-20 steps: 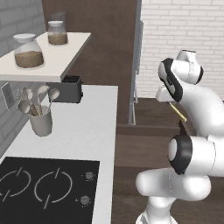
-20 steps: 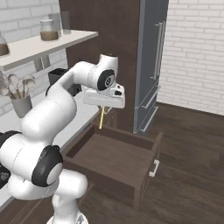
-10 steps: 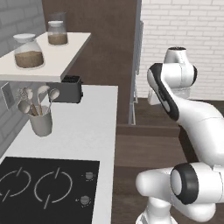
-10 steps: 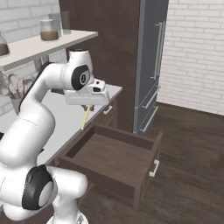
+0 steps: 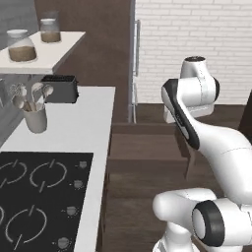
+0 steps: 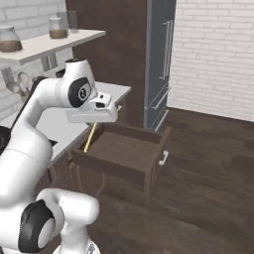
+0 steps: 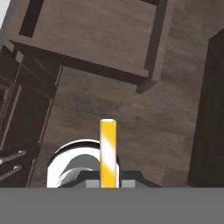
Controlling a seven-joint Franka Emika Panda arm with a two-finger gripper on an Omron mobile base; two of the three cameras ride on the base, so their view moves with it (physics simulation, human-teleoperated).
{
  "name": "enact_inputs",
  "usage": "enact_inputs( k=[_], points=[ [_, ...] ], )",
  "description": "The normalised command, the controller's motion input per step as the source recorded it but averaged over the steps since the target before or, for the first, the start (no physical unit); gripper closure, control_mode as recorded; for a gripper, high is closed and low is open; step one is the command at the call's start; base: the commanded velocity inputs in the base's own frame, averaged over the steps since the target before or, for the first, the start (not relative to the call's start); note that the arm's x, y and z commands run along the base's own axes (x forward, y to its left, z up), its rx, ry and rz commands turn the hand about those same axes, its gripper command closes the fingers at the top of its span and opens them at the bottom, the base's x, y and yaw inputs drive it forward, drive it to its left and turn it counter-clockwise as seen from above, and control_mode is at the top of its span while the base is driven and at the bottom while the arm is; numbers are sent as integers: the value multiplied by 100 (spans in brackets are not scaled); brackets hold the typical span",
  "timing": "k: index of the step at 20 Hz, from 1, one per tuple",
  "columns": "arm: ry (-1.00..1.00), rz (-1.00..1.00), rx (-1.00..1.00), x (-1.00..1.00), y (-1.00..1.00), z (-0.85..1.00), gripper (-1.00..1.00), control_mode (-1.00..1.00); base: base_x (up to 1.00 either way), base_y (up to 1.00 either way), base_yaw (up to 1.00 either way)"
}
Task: Take a straw from the drawer in front and place it inside the glass cup on the dining counter.
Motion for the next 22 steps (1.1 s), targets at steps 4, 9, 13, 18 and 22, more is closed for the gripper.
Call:
enact_inputs(
  k=[4, 9, 13, 18, 22],
  points=[
    [0, 0, 0, 0, 0, 0, 100, 100, -32, -100, -1],
    [0, 0, 0, 0, 0, 0, 100, 100, -2, -100, 4],
    [0, 0, 0, 0, 0, 0, 100, 100, 36, -100, 2],
    [0, 0, 0, 0, 0, 0, 100, 100, 97, -67, -7],
    [0, 0, 0, 0, 0, 0, 100, 100, 100, -49, -18]
  ],
)
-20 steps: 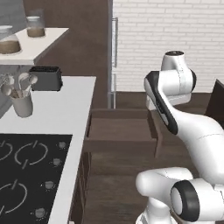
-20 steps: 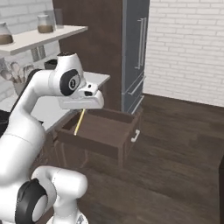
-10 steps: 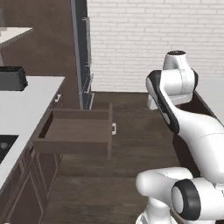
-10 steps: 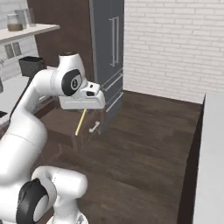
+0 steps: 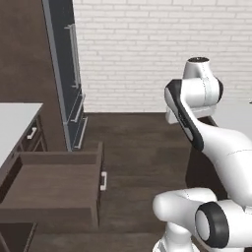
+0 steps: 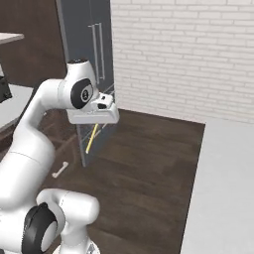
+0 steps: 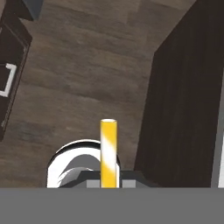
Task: Take a straw from the drawer in front and place it inside the glass cup on the dining counter.
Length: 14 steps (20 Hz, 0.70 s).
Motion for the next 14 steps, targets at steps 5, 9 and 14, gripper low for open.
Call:
enact_inputs(
  k=[5, 9, 14],
  points=[
    [0, 0, 0, 0, 0, 0, 100, 100, 100, -14, -21],
    [0, 0, 0, 0, 0, 0, 100, 100, 100, 0, -19],
    [0, 0, 0, 0, 0, 0, 100, 100, 100, 0, -18]
  ],
)
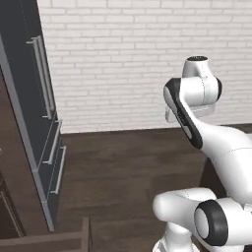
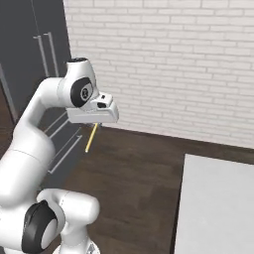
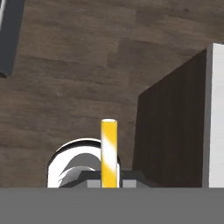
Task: Take a straw from the drawer in front and place it inside the glass cup on the dining counter.
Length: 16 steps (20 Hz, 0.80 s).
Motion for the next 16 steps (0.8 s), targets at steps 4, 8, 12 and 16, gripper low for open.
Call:
enact_inputs(
  k=[4, 8, 12, 16],
  points=[
    [0, 0, 0, 0, 0, 0, 100, 100, 100, 0, -18],
    [0, 0, 0, 0, 0, 0, 100, 100, 100, 0, -20],
    [0, 0, 0, 0, 0, 0, 100, 100, 100, 0, -26],
    [0, 0, 0, 0, 0, 0, 100, 100, 100, 0, -40]
  ],
)
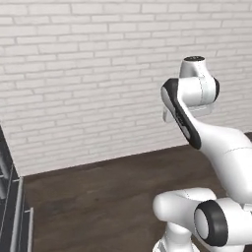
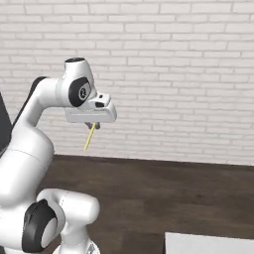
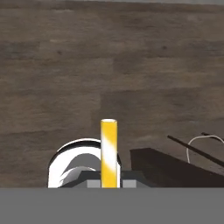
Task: Take a straw from the drawer in front and place it inside the glass cup on the dining counter.
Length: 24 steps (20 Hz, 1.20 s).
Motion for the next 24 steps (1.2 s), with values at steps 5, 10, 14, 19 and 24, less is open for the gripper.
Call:
enact_inputs(
  k=[5, 10, 14, 19, 24],
  points=[
    [0, 0, 0, 0, 0, 0, 100, 100, 87, 8, -57],
    [0, 0, 0, 0, 0, 0, 100, 100, 75, 11, -63],
    [0, 0, 0, 0, 0, 0, 100, 100, 72, 11, -64],
    [0, 0, 0, 0, 0, 0, 100, 100, 61, 10, -67],
    [0, 0, 0, 0, 0, 0, 100, 100, 61, 8, -67]
  ],
)
